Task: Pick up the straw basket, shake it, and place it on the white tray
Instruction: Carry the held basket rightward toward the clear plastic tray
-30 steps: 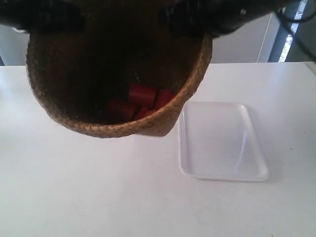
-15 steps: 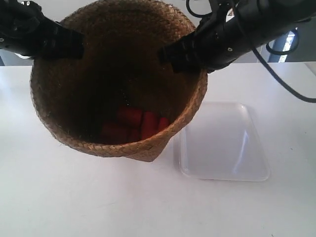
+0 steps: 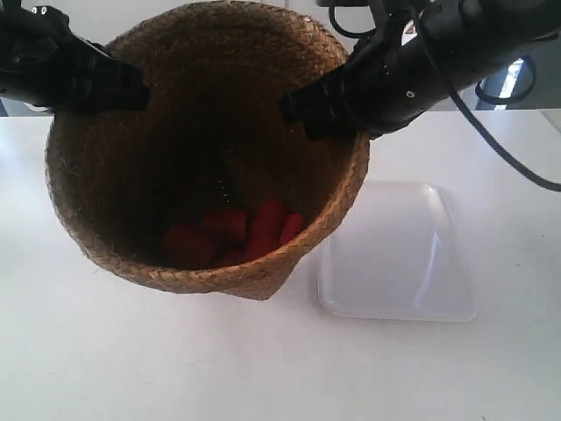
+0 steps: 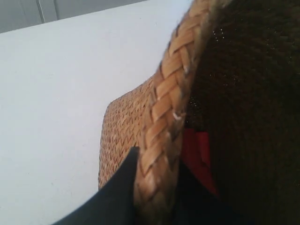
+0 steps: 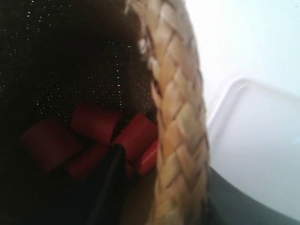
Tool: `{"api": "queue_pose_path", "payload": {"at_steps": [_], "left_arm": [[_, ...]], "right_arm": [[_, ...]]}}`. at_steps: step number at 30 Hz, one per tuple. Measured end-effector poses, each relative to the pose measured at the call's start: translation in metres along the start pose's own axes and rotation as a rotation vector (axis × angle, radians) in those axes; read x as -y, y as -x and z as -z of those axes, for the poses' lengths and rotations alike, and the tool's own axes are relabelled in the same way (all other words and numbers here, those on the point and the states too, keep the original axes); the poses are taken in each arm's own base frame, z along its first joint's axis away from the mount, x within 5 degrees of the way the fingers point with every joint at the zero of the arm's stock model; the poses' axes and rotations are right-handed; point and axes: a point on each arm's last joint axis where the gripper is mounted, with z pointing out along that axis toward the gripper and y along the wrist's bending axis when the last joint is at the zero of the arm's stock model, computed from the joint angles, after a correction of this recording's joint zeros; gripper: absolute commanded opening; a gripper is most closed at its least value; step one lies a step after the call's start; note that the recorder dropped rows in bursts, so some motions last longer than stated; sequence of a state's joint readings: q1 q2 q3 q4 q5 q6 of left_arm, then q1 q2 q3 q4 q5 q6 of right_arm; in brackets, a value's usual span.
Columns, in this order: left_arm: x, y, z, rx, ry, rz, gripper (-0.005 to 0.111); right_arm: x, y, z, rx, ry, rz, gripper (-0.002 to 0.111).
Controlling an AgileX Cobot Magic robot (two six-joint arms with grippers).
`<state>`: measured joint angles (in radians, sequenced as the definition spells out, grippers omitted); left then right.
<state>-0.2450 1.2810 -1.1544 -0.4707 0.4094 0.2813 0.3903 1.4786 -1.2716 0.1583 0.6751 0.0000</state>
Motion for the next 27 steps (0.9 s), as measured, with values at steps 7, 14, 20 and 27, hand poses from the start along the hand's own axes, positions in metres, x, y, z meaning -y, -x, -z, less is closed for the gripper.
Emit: {"api": "queue_pose_path", "payload": {"at_steps": [7, 14, 20, 27], "left_arm": [[-0.002, 0.002, -0.002, 0.023, 0.012, -0.013, 0.0], [0.019, 0.031, 0.046, 0.157, -0.025, -0.114, 0.0], [0.014, 0.018, 0.034, 0.189, -0.008, -0.051, 0.0], [0.008, -0.001, 0.013, 0.047, -0.019, -0.055, 0.0]], "right_arm": [[0.0, 0.004, 0.0, 0.047, -0.001, 0.002, 0.0], [-0.015, 0.031, 0.067, 0.213, 0.068, 0.08, 0.0], [-0.008, 0.02, 0.05, 0.22, 0.032, 0.036, 0.0], [-0.006, -0.001, 0.013, 0.038, 0.035, 0.022, 0.0]]}}
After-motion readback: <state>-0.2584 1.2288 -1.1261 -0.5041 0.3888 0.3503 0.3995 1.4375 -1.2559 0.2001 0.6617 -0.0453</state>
